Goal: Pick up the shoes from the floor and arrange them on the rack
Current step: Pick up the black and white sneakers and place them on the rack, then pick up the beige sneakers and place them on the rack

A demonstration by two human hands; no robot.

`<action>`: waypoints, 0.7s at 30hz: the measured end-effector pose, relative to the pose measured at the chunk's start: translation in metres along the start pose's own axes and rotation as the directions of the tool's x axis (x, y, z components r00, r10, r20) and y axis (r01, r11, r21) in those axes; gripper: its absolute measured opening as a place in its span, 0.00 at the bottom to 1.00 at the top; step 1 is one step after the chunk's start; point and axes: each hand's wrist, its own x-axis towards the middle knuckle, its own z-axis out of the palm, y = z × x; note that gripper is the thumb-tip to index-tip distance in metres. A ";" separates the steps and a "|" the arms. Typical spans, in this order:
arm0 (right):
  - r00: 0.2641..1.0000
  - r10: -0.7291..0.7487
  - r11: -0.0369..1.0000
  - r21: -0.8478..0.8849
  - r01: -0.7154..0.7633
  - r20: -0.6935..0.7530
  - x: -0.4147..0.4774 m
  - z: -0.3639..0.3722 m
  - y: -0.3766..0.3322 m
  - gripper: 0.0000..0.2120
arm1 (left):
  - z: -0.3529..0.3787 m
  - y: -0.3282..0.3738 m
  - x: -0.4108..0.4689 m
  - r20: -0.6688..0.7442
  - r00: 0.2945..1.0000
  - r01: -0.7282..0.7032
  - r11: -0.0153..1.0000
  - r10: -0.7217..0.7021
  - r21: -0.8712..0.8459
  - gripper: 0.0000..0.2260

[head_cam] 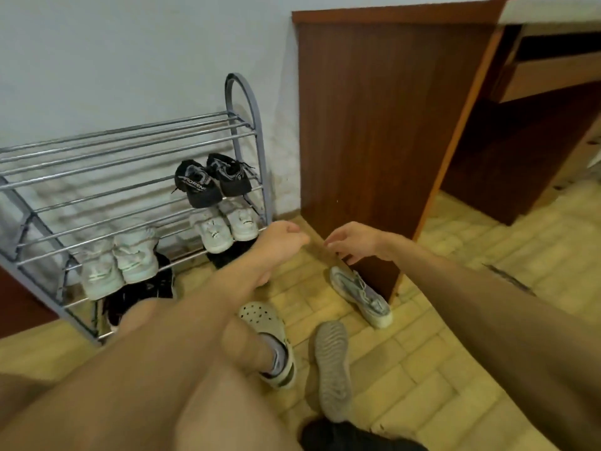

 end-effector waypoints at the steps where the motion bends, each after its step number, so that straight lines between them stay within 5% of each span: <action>1: 0.999 0.032 0.999 0.027 -0.032 0.003 -0.007 0.002 0.014 0.16 | 0.012 -0.001 -0.005 0.032 0.999 -0.004 1.000 0.004 0.017 0.20; 6: 0.982 0.191 0.970 0.153 -0.189 0.003 -0.028 0.016 0.080 0.16 | 0.070 -0.008 -0.012 0.192 0.981 -0.022 0.992 -0.002 0.121 0.03; 15: 0.882 0.472 0.855 0.248 -0.455 -0.008 0.018 0.066 0.188 0.17 | 0.129 -0.069 0.064 0.358 0.919 0.048 0.949 -0.165 0.313 0.07; 21: 0.737 0.673 0.701 0.360 -0.616 -0.050 0.087 0.098 0.246 0.21 | 0.136 -0.115 0.127 0.344 0.905 0.108 0.919 -0.248 0.379 0.13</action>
